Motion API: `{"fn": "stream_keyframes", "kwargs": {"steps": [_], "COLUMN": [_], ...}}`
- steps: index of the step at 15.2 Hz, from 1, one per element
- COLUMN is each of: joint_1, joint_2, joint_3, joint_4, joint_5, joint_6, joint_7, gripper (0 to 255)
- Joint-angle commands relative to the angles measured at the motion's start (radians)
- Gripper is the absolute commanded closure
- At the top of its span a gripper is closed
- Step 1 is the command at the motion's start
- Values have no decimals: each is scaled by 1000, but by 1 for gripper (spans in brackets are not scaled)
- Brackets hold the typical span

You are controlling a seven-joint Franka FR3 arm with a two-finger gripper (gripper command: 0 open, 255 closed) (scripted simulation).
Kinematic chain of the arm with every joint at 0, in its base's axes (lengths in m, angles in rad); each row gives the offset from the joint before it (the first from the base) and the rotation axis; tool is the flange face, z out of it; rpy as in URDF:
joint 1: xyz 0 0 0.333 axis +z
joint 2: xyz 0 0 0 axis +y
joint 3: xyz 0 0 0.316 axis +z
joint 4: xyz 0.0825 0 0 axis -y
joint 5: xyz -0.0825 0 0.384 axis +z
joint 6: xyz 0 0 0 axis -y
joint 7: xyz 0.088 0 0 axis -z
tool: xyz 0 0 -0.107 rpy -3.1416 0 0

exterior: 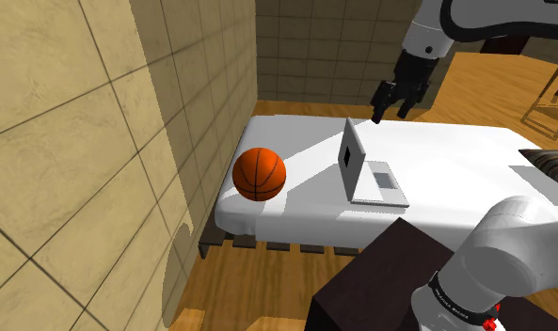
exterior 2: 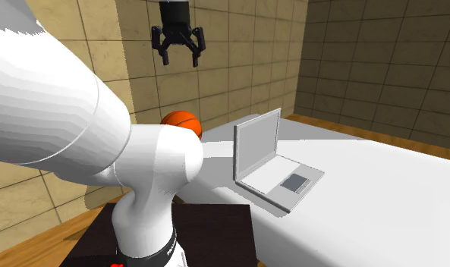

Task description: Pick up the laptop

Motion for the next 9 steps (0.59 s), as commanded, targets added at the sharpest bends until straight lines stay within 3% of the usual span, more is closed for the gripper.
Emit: {"fn": "stream_keyframes", "kwargs": {"steps": [1,9], "joint_1": [0,-56], "joint_2": [0,202], "joint_3": [0,-64], "joint_4": [0,-23], "joint_5": [0,-33], "joint_6": [0,251], "joint_7": [0,25], "gripper": [0,0]}}
